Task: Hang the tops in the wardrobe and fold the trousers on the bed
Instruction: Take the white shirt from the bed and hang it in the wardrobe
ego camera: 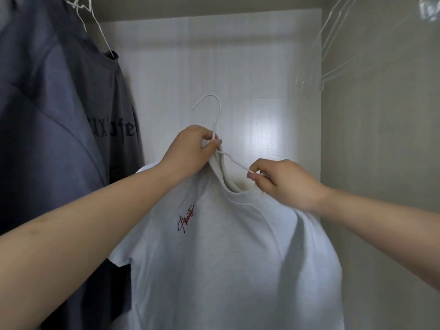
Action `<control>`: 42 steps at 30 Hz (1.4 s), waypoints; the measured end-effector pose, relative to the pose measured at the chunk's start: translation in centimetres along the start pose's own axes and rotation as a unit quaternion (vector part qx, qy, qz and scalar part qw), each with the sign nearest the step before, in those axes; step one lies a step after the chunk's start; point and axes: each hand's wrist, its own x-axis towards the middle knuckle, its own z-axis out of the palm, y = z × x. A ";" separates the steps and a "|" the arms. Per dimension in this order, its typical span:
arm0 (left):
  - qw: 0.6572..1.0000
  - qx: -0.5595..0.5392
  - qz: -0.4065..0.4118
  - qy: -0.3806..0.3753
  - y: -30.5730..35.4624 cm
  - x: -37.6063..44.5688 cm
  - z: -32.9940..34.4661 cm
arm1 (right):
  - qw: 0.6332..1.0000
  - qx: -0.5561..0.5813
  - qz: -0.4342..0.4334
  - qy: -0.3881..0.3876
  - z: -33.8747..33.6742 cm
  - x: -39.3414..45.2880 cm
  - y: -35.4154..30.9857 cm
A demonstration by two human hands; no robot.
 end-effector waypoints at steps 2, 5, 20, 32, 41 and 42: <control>1.000 0.005 0.014 0.020 -0.5 -0.7 -0.1 | 1.000 -0.014 0.004 0.011 -0.6 -0.4 0.5; 0.999 0.025 0.017 0.027 -2.1 -1.8 -0.5 | 0.999 -0.044 0.017 0.013 -1.7 -1.0 1.7; 0.973 0.200 -0.098 -0.063 -4.6 -3.1 -0.9 | 0.994 -0.002 0.042 -0.102 -3.3 -1.4 3.5; 0.952 0.150 -0.237 -0.126 -6.3 -2.1 -2.7 | 0.854 0.462 0.121 -0.206 -2.4 -1.6 2.7; 0.911 -0.296 -0.281 -0.052 -3.0 -0.4 -2.7 | 0.748 0.638 0.156 -0.102 -1.3 4.7 -2.5; 0.895 -0.340 -0.285 -0.046 -2.4 -0.2 -3.1 | 0.742 0.646 0.151 -0.099 -1.3 5.7 -3.3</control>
